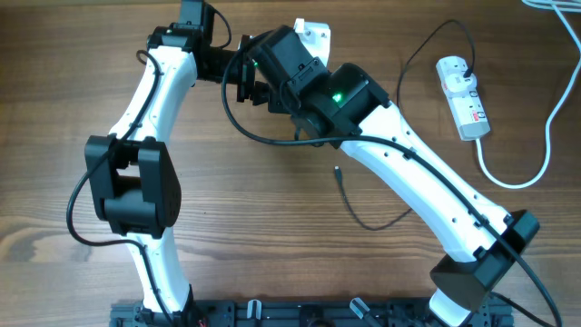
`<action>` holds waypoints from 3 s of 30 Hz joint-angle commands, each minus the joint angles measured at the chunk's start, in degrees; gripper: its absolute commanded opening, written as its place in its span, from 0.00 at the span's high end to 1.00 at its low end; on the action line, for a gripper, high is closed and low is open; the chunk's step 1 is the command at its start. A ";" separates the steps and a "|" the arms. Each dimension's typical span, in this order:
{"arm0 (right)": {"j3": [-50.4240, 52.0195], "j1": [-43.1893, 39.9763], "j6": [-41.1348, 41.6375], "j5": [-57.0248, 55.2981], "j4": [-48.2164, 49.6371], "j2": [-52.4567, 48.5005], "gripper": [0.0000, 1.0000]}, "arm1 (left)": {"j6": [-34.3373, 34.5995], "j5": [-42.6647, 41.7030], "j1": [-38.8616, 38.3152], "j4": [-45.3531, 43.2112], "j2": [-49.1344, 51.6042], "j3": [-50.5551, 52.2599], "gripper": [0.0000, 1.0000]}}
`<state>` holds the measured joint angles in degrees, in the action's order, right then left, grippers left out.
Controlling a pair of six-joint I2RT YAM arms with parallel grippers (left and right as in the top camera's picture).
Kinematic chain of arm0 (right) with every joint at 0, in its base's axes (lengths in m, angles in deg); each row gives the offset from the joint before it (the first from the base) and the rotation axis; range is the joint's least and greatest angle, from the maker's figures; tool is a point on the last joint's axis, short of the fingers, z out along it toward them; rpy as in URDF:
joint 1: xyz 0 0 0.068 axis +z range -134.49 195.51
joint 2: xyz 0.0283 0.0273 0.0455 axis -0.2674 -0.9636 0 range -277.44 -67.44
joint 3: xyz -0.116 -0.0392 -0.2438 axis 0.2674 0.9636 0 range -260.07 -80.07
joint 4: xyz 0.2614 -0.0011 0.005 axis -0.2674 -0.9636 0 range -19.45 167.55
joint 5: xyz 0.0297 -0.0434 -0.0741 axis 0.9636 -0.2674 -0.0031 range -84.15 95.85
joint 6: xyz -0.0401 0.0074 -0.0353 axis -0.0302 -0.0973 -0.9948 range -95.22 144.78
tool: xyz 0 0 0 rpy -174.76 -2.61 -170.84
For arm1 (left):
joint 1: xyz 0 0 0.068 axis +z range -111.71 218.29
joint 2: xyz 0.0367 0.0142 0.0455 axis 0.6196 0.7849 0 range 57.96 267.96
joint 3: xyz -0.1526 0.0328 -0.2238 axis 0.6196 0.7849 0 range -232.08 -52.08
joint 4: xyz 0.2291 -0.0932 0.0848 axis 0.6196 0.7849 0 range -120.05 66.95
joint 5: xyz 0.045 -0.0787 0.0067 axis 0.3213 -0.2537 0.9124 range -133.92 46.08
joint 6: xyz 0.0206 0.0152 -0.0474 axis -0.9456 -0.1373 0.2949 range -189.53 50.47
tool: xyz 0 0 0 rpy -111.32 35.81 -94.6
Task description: Plug charger to phone and switch on socket
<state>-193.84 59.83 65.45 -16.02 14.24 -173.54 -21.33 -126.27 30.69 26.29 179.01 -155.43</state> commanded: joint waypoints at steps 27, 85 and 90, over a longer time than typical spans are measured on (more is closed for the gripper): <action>-0.85 1.46 1.53 -6.29 0.55 -1.38 0.73 | 2.19 -3.58 0.20 0.02 -2.56 0.15 0.38; -0.85 1.46 4.57 -7.15 2.45 -2.80 0.96 | 2.19 -3.54 0.20 -0.28 -2.56 0.15 0.33; -0.87 1.36 12.90 -7.82 2.43 -2.75 0.96 | 2.21 -3.52 0.68 -1.33 -2.56 0.15 0.32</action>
<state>-193.84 61.18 70.06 -22.10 16.16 -175.68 -19.21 -126.79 30.85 25.70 179.01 -155.43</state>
